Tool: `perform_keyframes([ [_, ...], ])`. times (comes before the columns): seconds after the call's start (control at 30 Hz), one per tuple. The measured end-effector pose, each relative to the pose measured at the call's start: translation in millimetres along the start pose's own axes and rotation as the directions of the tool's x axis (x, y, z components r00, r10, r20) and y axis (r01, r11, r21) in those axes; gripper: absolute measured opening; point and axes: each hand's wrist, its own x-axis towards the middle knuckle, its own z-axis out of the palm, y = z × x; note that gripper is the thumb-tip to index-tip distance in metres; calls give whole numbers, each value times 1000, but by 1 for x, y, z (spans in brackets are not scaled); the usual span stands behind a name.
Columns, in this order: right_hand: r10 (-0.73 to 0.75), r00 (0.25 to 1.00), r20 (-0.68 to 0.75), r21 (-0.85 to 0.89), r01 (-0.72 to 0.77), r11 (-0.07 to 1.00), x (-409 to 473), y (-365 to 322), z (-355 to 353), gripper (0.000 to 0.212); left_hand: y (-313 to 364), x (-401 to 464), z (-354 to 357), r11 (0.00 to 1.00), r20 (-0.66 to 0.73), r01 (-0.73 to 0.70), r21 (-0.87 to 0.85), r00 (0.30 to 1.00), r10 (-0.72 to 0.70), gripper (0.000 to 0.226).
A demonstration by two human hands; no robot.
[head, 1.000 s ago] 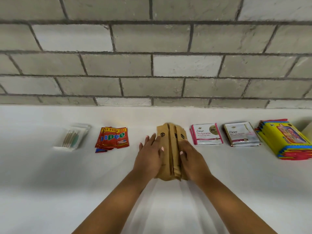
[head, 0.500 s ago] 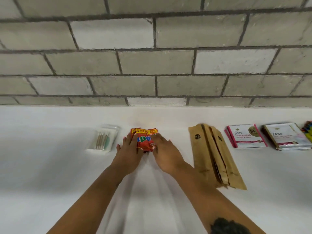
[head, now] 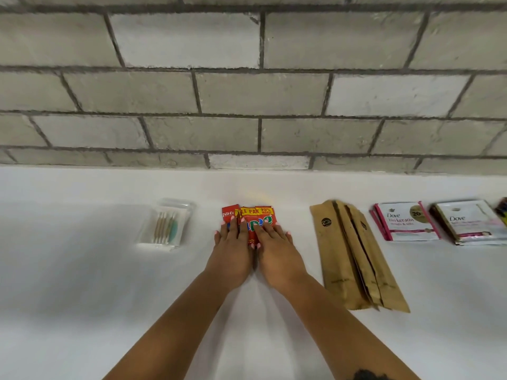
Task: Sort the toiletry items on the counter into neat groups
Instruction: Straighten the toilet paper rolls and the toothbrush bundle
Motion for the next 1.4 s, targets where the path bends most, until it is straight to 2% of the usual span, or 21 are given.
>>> perform_keyframes([
  [0.33, 116, 993, -13, -27, -116, 993, -19, 26, -14, 55, 41, 1, 11, 993, 28, -102, 53, 995, 100, 61],
  [0.67, 110, 994, -15, -18, -110, 994, -10, 34, -23, 53, 43, 9, 7, 991, 28, -121, 56, 992, 119, 62],
  [0.8, 99, 994, -54, -81, -103, 991, -17, 30, -29, 56, 23, 0, -3, 995, -106, -99, -4, 990, 98, 63],
  [0.87, 67, 994, -90, -42, -71, 997, -19, 17, -31, 57, 2, -5, -15, 997, -225, -71, -37, 972, 61, 58],
  [0.97, -60, 994, -96, 35, 64, 997, -14, -19, -24, 57, -41, -14, -38, 972, -442, -43, -233, 895, -67, 45],
  [1.07, -160, 987, 8, 104, 158, 982, -3, -62, -8, 59, -91, -20, -57, 932, -515, 51, -359, 822, -244, 41],
  [1.13, -191, 980, 60, 153, 180, 972, 6, -84, 4, 60, -119, -14, -63, 915, -472, 178, -363, 811, -345, 42],
  [1.23, -192, 976, 104, 165, 174, 971, 22, -113, 21, 62, -146, -6, -65, 844, -204, 384, -375, 854, -479, 44],
  [1.27, -191, 975, 111, 158, 172, 972, 26, -120, 26, 61, -149, -5, -65, 841, -142, 395, -370, 871, -471, 39],
  [1.33, -197, 974, 110, 149, 180, 972, 32, -128, 33, 59, -152, -5, -65, 868, -130, 344, -358, 902, -411, 27],
  [1.4, -199, 976, 90, 148, 185, 972, 34, -130, 39, 57, -151, -6, -64, 877, -137, 301, -375, 918, -373, 31],
])
